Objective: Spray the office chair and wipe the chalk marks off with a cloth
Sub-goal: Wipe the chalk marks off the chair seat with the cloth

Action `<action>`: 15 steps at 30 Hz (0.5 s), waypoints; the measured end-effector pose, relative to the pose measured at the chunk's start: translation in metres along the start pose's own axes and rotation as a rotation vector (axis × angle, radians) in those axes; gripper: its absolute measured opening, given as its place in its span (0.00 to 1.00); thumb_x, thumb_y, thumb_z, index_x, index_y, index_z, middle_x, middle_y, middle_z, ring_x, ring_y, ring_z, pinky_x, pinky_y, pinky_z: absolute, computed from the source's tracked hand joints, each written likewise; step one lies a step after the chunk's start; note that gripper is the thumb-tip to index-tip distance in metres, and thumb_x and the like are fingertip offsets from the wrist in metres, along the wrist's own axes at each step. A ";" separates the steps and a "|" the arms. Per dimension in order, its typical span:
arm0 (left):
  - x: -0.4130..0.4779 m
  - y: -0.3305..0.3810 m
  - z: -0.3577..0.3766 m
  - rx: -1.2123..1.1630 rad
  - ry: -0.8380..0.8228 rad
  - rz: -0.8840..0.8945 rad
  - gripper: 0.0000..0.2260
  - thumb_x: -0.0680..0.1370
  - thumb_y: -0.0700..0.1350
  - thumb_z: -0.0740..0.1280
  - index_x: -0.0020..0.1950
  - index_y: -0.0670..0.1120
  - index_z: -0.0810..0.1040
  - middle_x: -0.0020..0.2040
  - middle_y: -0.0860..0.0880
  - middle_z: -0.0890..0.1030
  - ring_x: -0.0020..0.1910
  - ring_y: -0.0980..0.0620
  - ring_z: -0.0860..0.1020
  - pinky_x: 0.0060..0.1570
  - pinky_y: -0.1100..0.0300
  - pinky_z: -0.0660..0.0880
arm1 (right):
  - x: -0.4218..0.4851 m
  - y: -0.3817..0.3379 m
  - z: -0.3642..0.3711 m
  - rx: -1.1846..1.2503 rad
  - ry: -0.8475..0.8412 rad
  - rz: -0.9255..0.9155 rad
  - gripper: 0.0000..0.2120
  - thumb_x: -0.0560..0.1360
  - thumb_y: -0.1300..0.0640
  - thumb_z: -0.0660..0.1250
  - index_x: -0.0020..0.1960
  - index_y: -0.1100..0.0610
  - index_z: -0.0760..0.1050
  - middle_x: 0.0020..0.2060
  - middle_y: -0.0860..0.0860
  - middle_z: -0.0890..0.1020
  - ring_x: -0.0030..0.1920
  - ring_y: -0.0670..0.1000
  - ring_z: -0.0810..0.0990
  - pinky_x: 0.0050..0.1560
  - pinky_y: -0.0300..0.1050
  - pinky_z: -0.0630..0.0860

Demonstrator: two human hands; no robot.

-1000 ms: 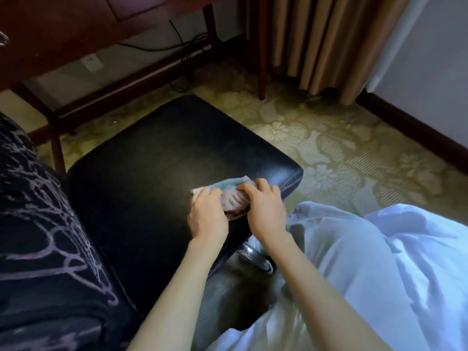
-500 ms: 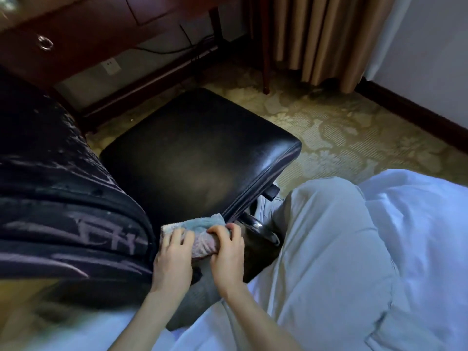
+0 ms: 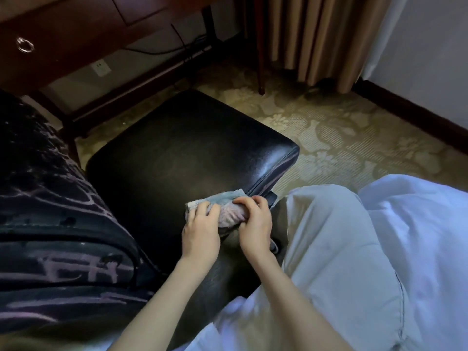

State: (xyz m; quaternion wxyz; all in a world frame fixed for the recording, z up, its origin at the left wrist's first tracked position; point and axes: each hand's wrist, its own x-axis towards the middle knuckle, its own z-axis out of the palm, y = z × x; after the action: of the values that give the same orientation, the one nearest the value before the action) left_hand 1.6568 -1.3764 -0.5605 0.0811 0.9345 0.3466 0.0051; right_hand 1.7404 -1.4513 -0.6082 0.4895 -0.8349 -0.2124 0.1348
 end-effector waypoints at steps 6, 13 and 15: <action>0.088 0.066 0.005 -0.091 0.048 0.082 0.17 0.78 0.36 0.60 0.66 0.47 0.71 0.66 0.47 0.70 0.65 0.44 0.68 0.56 0.51 0.71 | 0.096 0.019 -0.048 0.031 0.139 0.016 0.28 0.61 0.76 0.57 0.53 0.56 0.80 0.53 0.53 0.74 0.54 0.51 0.72 0.52 0.36 0.64; 0.168 0.129 0.020 -0.124 0.037 0.206 0.16 0.78 0.36 0.59 0.65 0.46 0.73 0.63 0.46 0.72 0.63 0.44 0.67 0.54 0.52 0.69 | 0.174 0.048 -0.073 0.100 0.321 0.214 0.30 0.61 0.77 0.55 0.54 0.54 0.79 0.50 0.50 0.73 0.51 0.50 0.70 0.50 0.36 0.63; 0.182 0.132 0.024 -0.129 0.027 0.255 0.17 0.77 0.36 0.60 0.65 0.47 0.74 0.63 0.46 0.73 0.63 0.44 0.67 0.54 0.52 0.69 | 0.184 0.057 -0.073 0.088 0.348 0.259 0.31 0.61 0.77 0.55 0.55 0.51 0.78 0.53 0.50 0.75 0.53 0.52 0.71 0.53 0.39 0.65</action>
State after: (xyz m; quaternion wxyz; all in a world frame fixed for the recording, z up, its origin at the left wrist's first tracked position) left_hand 1.8822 -1.3607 -0.5726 0.1350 0.9636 0.2251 0.0503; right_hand 1.9451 -1.4413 -0.6257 0.5334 -0.8437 -0.0099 0.0597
